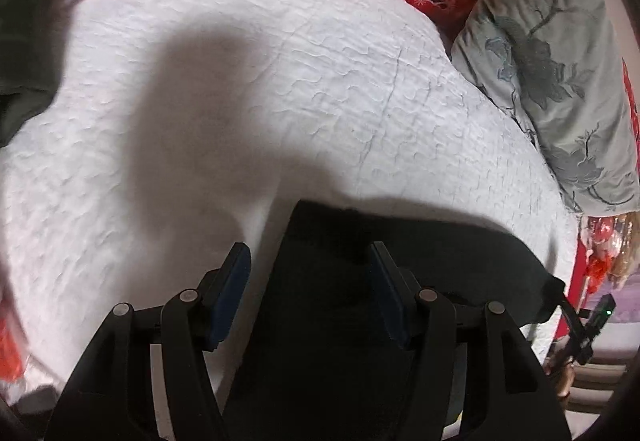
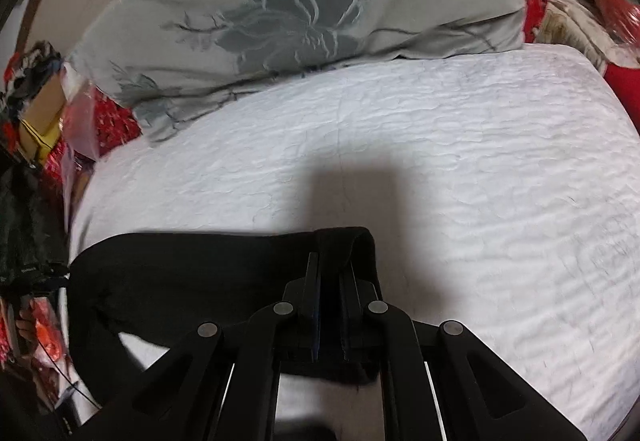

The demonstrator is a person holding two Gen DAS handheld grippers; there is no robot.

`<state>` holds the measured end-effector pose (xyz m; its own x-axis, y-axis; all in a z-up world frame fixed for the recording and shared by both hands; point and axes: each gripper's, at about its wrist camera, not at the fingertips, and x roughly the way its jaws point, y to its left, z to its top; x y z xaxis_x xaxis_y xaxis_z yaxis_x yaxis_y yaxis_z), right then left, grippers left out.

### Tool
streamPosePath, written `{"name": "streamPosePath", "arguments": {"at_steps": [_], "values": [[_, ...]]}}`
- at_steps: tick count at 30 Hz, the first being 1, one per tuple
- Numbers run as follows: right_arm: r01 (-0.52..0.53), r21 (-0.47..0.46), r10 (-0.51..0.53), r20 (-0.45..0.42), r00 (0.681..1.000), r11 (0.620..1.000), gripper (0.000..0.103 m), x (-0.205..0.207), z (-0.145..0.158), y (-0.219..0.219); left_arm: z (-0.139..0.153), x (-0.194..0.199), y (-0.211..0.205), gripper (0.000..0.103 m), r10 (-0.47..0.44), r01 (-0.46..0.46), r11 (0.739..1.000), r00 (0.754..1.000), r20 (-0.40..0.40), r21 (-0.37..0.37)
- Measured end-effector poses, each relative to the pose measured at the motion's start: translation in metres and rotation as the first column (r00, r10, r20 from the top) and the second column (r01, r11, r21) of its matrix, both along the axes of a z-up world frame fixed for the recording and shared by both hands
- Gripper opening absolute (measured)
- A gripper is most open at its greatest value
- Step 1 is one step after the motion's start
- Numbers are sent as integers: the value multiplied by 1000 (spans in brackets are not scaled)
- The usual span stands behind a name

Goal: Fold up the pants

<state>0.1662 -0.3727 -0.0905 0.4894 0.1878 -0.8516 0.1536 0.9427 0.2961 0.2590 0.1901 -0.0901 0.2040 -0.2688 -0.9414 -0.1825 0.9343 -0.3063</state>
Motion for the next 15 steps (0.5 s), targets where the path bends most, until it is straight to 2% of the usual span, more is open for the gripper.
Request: {"name": "streamPosePath", "arguments": {"at_steps": [5,8,10,12,15], "values": [[-33,-27,32,-35,999,999,11,15,-14,14,-13,18,-9,59,-26,25,998,999,-18,-61],[-33,-27,32,-37,999,999,11,16,-15,16,-9,19,-14,57,-37,36,997,999,-7,-61],[-34,-31,33,-40,999,999,11,16,-14,16,-6,18,-15,29,-35,35,999,999,-13,-27],[-38,-40,36,-43,998,998,11,17,-13,17,-3,14,-13,28,-31,31,1000,999,-15,-3],[-30,-51,28,-45,999,998,8,17,-11,17,9,5,-14,26,-30,29,999,999,30,44]]}}
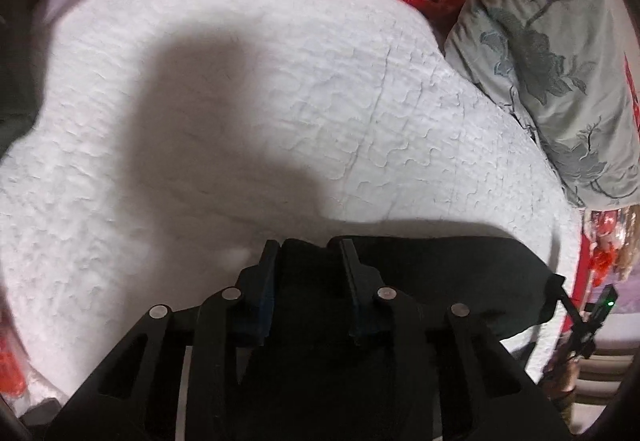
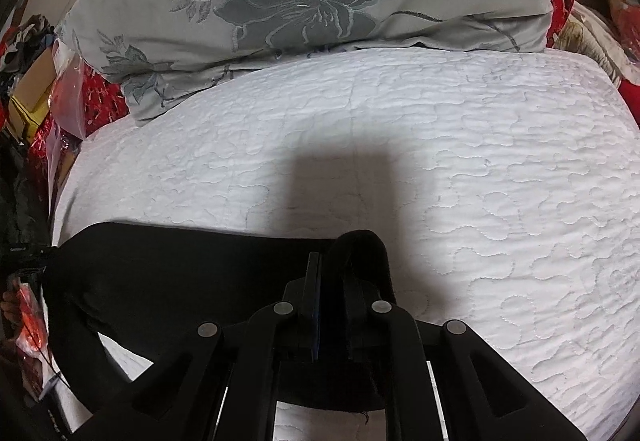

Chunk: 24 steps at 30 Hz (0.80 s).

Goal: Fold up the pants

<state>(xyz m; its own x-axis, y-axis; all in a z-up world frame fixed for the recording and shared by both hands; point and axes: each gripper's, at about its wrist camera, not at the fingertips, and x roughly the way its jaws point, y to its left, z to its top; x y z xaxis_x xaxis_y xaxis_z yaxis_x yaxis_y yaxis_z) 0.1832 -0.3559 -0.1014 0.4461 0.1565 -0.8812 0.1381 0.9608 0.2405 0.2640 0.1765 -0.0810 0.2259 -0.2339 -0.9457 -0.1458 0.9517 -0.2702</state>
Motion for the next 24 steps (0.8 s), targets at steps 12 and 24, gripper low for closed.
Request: {"name": "streamPosePath", "arguments": {"at_steps": [12,24], "values": [[-52,43,43,190,981,998,7,-66,63,0,82,-88,-3,26,35,-31,999,974,222,-22],[-131,18,125,187,974,991,8,-189,37,16,9,-195,16,25,122,-119,992,987,107,-34]]}}
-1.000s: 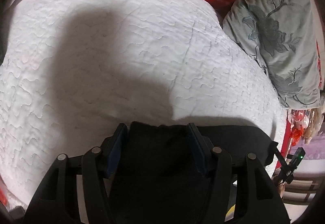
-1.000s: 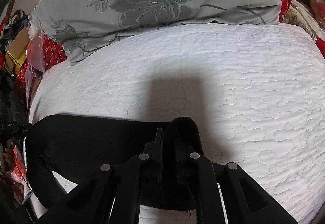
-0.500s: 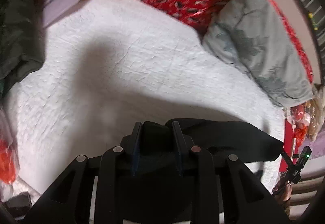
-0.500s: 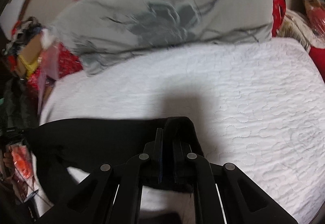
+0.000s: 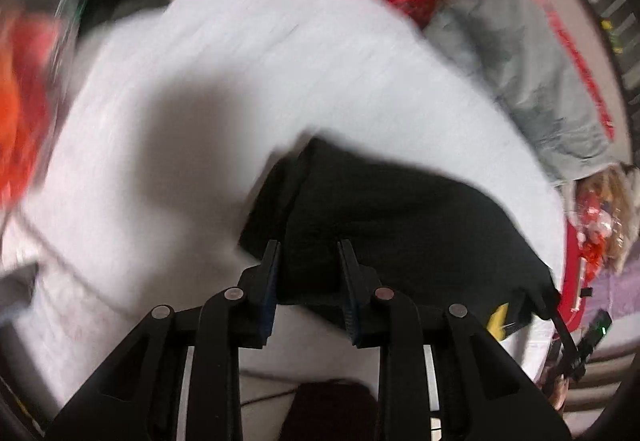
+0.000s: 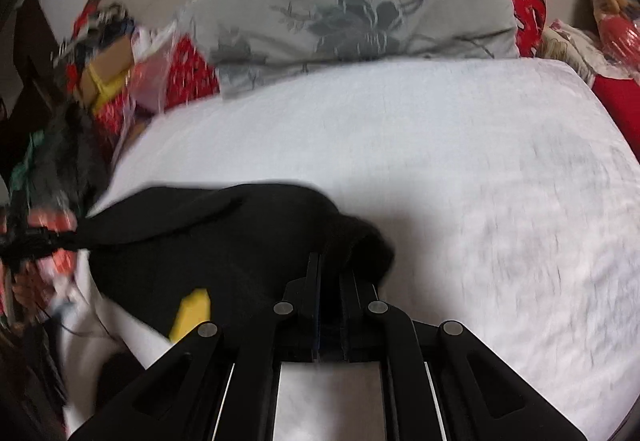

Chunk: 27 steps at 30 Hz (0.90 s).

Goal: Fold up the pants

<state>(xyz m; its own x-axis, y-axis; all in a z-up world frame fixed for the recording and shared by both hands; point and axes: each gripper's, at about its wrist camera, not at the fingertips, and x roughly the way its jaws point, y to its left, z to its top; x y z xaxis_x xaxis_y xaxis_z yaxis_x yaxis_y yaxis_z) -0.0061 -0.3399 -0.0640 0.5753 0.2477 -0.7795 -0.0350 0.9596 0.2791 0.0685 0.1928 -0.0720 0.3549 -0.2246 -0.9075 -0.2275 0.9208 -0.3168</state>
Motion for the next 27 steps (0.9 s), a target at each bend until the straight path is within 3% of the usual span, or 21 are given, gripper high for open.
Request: {"name": "streamPosePath", "arguments": {"at_steps": [4,12,16,18,20,24,27], "values": [[-23,-80,21,-29,999,996,13,-25,-13,6,-24,-8,7,25,47,-50,998,996,-73,-43],[51,-90,-52,-14,999,995,30,-63,14,-23,6,-36,19,34,114,-115,976,993,-15,-188],[136,65,-135,-32,990,989,38,-74,29,-47,15,-45,8,36,112,-104,961,994,17,-258],[173,182,-164,-64,984,968,42,-71,29,-53,16,-47,-5,45,84,-75,961,996,22,-266],[194,265,-173,-102,980,944,42,-63,28,-49,10,-41,-19,46,66,-61,962,998,8,-267],[244,466,-168,-199,966,851,45,-40,11,-32,-8,-29,-34,46,68,-77,951,997,-42,-300],[301,558,-171,-274,946,773,46,-21,-7,-17,-19,-21,-34,46,102,-121,936,992,-74,-330]]}}
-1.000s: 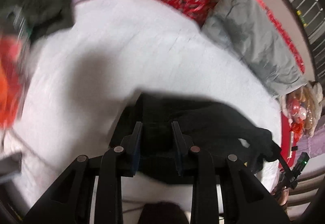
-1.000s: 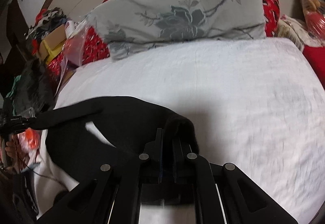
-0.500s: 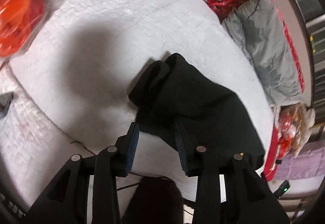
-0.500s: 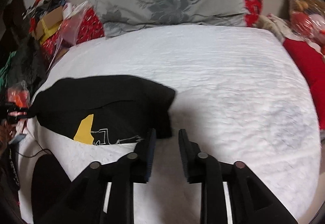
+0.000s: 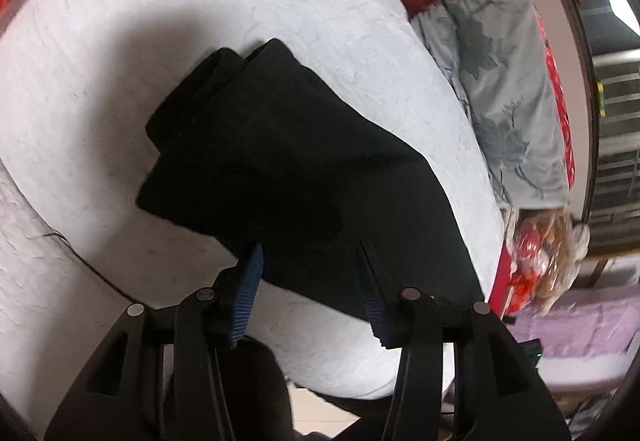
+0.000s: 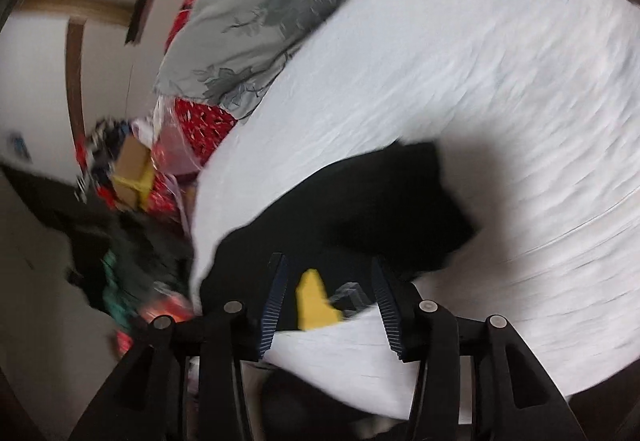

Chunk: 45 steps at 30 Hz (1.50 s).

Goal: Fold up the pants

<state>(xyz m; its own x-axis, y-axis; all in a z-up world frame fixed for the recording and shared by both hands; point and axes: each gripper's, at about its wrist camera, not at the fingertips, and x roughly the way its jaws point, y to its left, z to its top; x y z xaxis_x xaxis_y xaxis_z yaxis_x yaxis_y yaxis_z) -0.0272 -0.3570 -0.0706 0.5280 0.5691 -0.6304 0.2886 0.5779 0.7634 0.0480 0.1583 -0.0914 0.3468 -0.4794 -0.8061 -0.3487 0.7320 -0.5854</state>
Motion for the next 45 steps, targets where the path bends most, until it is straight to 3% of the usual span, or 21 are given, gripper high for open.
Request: {"name": "streamPosePath", "arguments": {"at_steps": [5,10,11,12,13,14,17,20,22,24,27,31,33,36,42,45], "values": [[128,116,-116,-105,988,985,46,31,-31,9,-8,13,6,46,54,-54,999,998,-19,-6],[249,158,-219,-185,958,956,46,46,-55,7,-19,24,8,44,78,-78,997,996,-43,7],[268,161,-237,-188,953,950,43,47,-58,6,-20,26,8,44,81,-81,997,996,-48,9],[274,158,-245,-183,952,949,37,49,-60,7,-20,28,9,36,88,-88,996,995,-52,10],[272,145,-246,-170,954,951,14,52,-60,7,-21,31,9,20,95,-95,995,994,-57,13],[264,118,-244,-156,957,957,5,55,-59,8,-20,35,10,15,96,-96,995,994,-60,16],[233,86,-220,-137,966,969,4,64,-55,3,-7,52,16,3,99,-99,995,993,-58,8],[195,75,-196,3,981,978,3,80,-15,-3,31,59,23,3,114,-113,993,993,28,-34],[123,51,-129,138,982,991,3,85,21,3,59,53,23,3,85,-88,996,989,121,20],[38,-22,-33,196,980,999,3,80,37,12,59,44,22,3,62,-70,996,988,139,50],[-41,-74,48,100,994,996,3,58,6,22,20,25,22,3,30,-34,997,998,53,75],[-62,-66,64,19,998,996,3,34,-31,26,-19,10,31,3,55,-53,996,998,-34,66],[-38,-27,39,19,999,999,3,26,-35,22,-21,5,34,3,70,-69,997,997,-34,45],[-60,-26,61,47,997,998,3,19,-30,24,-20,1,32,3,50,-48,994,998,-27,95],[-50,-17,49,-30,998,999,4,5,-59,19,-29,0,27,3,42,-34,994,996,-74,105],[-51,-10,51,-41,998,999,8,1,-60,15,-14,-6,26,3,11,-7,994,999,-36,111]]}}
